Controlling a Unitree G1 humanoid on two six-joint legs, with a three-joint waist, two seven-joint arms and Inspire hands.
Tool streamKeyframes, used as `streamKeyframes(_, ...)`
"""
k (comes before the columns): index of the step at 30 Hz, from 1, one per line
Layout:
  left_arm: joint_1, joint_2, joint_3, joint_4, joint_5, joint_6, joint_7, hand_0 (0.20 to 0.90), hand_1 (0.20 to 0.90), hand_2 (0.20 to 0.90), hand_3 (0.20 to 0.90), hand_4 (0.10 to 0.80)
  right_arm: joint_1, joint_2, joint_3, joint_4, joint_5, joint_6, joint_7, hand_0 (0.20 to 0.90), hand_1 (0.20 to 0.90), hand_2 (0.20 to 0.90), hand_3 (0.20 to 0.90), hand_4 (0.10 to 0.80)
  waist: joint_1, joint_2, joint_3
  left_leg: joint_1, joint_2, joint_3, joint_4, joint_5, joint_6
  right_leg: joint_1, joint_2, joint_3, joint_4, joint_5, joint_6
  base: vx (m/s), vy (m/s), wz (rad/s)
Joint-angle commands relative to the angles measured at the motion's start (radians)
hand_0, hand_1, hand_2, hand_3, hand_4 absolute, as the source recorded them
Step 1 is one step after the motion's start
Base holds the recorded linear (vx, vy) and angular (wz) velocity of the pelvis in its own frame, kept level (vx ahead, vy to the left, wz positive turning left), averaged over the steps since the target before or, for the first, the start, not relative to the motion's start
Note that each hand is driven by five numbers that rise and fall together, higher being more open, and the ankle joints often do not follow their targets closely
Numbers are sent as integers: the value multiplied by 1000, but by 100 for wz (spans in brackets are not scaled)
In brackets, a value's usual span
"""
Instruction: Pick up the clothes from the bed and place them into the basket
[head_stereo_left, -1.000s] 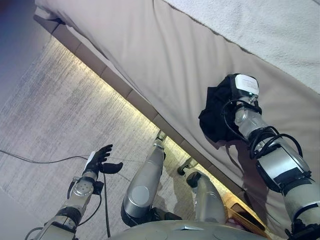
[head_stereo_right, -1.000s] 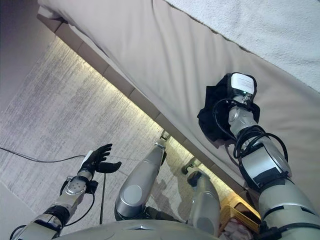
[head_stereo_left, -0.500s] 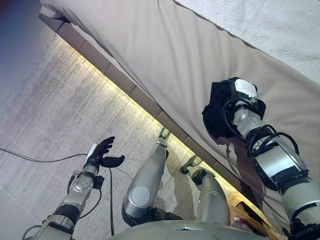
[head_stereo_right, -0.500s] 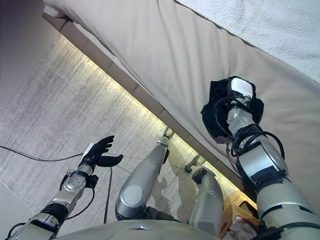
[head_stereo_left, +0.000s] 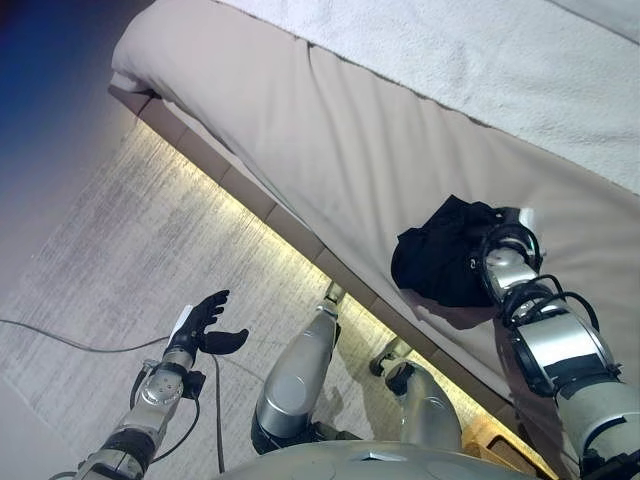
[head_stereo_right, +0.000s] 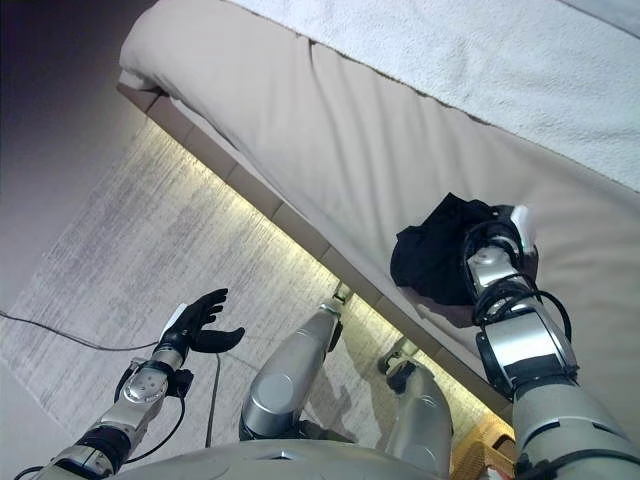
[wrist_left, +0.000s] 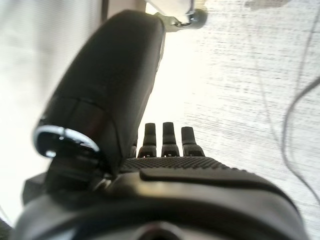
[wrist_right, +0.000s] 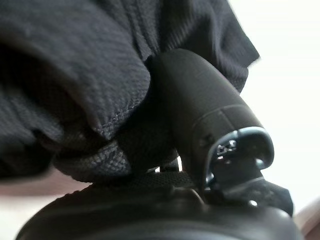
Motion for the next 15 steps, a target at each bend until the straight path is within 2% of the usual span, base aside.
streamKeyframes(1, 87, -23, 18, 61, 27, -101, 18, 900, 900, 900, 900, 800, 80, -77, -109, -54, 400, -238, 230, 300, 300, 300, 200, 100, -42, 6, -59, -35, -6, 50, -20, -14, -8, 41, 65, 20, -113, 93, -9, 29, 105, -10)
streamKeyframes(4, 109, -70, 33, 135, 54, -160, 20, 900, 900, 900, 900, 800, 138, -24, -209, -82, 696, -239, 500, 300, 300, 300, 200, 100, -67, 11, -95, 21, 16, 68, -72, -7, -16, 80, 74, 44, -142, 82, -7, 20, 103, -25)
streamKeyframes(8, 142, -122, 44, 228, 94, -228, 40, 900, 900, 900, 900, 800, 236, 51, -269, -173, 983, -143, 791, 300, 300, 300, 200, 100, -102, -2, -154, 107, 35, 98, -151, 6, -26, 147, 82, 70, -197, 76, -2, 30, 79, -21)
streamKeyframes(13, 196, -172, 48, 295, 143, -283, 78, 900, 900, 900, 900, 800, 367, 154, -292, -368, 1156, -64, 1008, 300, 300, 300, 200, 100, -146, -22, -226, 188, 51, 131, -241, 31, -35, 213, 84, 101, -285, 111, 14, 10, 45, -11)
streamKeyframes(15, 208, -181, 48, 307, 155, -291, 89, 900, 900, 900, 900, 800, 398, 186, -282, -448, 1199, -62, 1050, 300, 300, 300, 200, 100, -159, -29, -247, 211, 55, 140, -264, 38, -37, 230, 87, 114, -305, 119, 18, 0, 17, -17)
